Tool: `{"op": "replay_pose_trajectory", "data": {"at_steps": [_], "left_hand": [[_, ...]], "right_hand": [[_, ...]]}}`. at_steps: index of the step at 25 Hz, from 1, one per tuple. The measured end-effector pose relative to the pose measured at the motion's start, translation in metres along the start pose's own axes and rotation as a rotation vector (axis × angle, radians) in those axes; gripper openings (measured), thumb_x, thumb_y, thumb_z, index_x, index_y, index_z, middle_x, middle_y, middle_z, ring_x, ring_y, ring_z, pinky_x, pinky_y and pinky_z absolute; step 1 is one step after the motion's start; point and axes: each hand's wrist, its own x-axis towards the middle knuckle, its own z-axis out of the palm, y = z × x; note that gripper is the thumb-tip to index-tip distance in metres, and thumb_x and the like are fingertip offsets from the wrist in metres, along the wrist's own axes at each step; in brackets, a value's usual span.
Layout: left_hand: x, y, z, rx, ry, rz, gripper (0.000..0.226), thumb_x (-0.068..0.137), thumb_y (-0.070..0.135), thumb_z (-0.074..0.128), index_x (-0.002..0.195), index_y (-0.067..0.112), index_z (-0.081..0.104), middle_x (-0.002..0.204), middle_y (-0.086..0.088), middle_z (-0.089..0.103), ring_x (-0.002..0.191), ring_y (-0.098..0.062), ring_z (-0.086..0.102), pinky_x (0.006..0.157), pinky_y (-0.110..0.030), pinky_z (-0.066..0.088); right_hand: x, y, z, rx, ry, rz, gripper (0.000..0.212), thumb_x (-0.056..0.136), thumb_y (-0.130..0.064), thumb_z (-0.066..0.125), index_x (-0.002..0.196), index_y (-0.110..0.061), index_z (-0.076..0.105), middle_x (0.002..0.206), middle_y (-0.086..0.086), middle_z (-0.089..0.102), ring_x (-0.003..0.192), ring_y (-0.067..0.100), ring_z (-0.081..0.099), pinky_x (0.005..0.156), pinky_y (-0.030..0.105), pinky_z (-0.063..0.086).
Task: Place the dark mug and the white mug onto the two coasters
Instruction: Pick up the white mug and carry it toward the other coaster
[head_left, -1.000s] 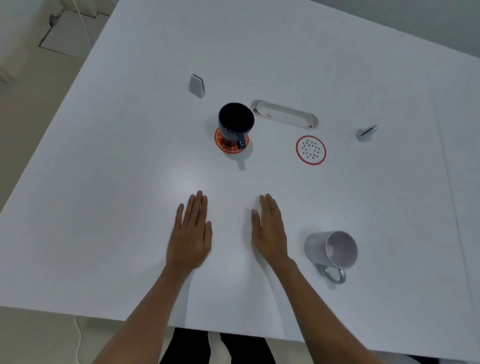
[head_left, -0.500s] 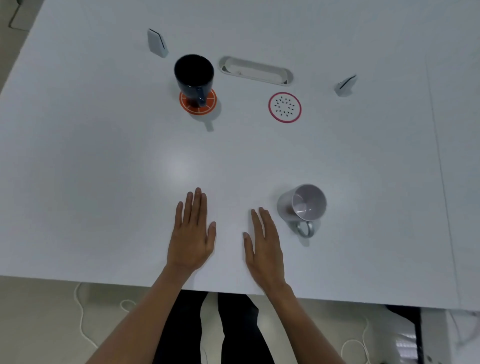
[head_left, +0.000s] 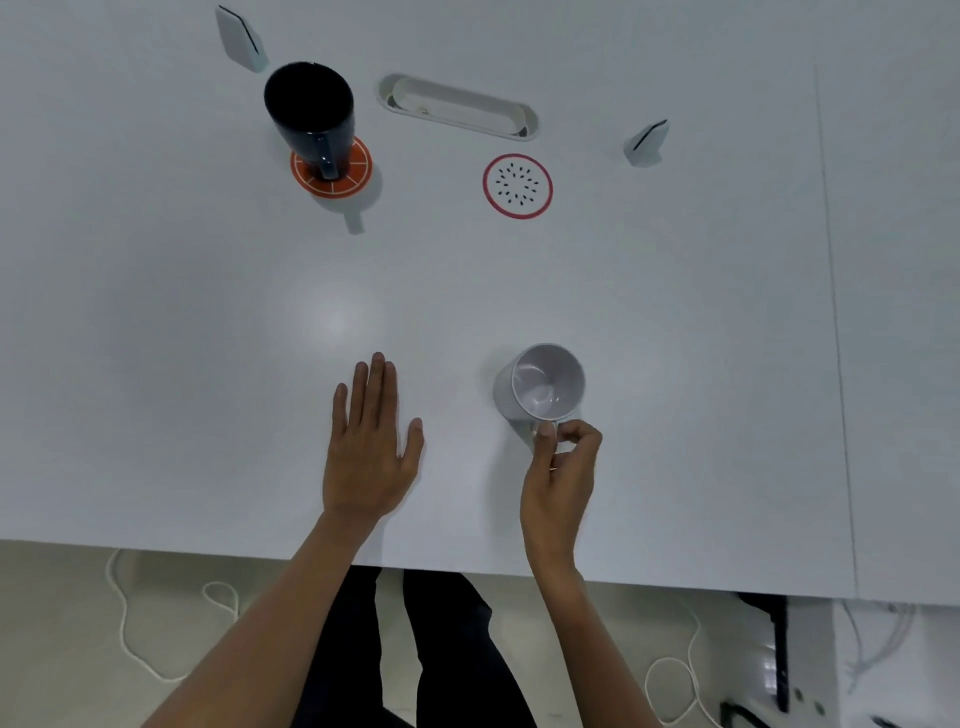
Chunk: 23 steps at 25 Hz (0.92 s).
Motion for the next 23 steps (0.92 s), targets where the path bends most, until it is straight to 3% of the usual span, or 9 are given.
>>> {"op": "replay_pose_trajectory", "data": {"at_steps": [2, 6, 8, 12, 17, 23], "left_hand": [[0.001, -0.001, -0.001, -0.003, 0.004, 0.001, 0.075, 0.102, 0.041, 0.033, 0.165, 0.007, 0.012, 0.175, -0.009, 0.008, 0.163, -0.024, 0.009, 0.133, -0.045, 0.009], [0.004, -0.001, -0.002, 0.002, -0.01, 0.001, 0.076, 0.1, 0.04, 0.037, 0.165, 0.008, 0.011, 0.176, -0.008, 0.007, 0.164, -0.022, 0.009, 0.133, -0.045, 0.008], [0.01, -0.002, -0.004, 0.007, -0.018, 0.019, 0.078, 0.1, 0.04, 0.038, 0.165, 0.009, 0.009, 0.176, -0.007, 0.007, 0.164, -0.021, 0.008, 0.134, -0.043, 0.005], [0.024, -0.003, -0.004, 0.007, -0.014, 0.035, 0.078, 0.1, 0.043, 0.038, 0.165, 0.01, 0.01, 0.176, -0.006, 0.008, 0.164, -0.021, 0.008, 0.134, -0.041, 0.003], [0.041, -0.003, -0.006, -0.011, -0.007, 0.05, 0.076, 0.101, 0.041, 0.037, 0.165, 0.01, 0.01, 0.176, -0.005, 0.007, 0.164, -0.018, 0.007, 0.134, -0.04, 0.006], [0.067, -0.003, -0.008, -0.03, 0.046, 0.079, 0.063, 0.104, 0.021, 0.03, 0.165, 0.01, 0.016, 0.175, -0.003, 0.013, 0.163, -0.015, 0.014, 0.133, -0.039, 0.014]], "right_hand": [[0.003, 0.003, 0.0, 0.002, -0.133, 0.027, 0.024, 0.105, -0.034, 0.039, 0.089, -0.018, 0.047, 0.074, -0.004, 0.053, 0.061, 0.012, 0.045, 0.061, 0.03, 0.041], [0.006, -0.01, -0.001, 0.078, -0.268, 0.114, 0.033, 0.107, -0.034, 0.033, 0.077, -0.036, 0.045, 0.07, -0.015, 0.043, 0.07, 0.009, 0.04, 0.071, 0.028, 0.038], [0.011, -0.014, 0.0, 0.109, -0.276, 0.172, 0.038, 0.107, -0.035, 0.035, 0.07, -0.034, 0.045, 0.069, -0.016, 0.045, 0.073, 0.01, 0.042, 0.072, 0.028, 0.037], [0.03, -0.024, 0.006, 0.185, -0.283, 0.196, 0.038, 0.107, -0.032, 0.037, 0.071, -0.018, 0.037, 0.074, 0.003, 0.035, 0.067, 0.013, 0.032, 0.067, 0.03, 0.032], [0.078, -0.058, 0.031, 0.245, -0.298, 0.15, 0.042, 0.106, -0.033, 0.039, 0.065, -0.024, 0.037, 0.067, -0.005, 0.034, 0.058, 0.008, 0.029, 0.058, 0.024, 0.026], [0.133, -0.093, 0.065, 0.275, -0.292, 0.111, 0.041, 0.105, -0.032, 0.04, 0.066, -0.023, 0.038, 0.065, -0.008, 0.035, 0.058, 0.008, 0.03, 0.057, 0.024, 0.026]]}}
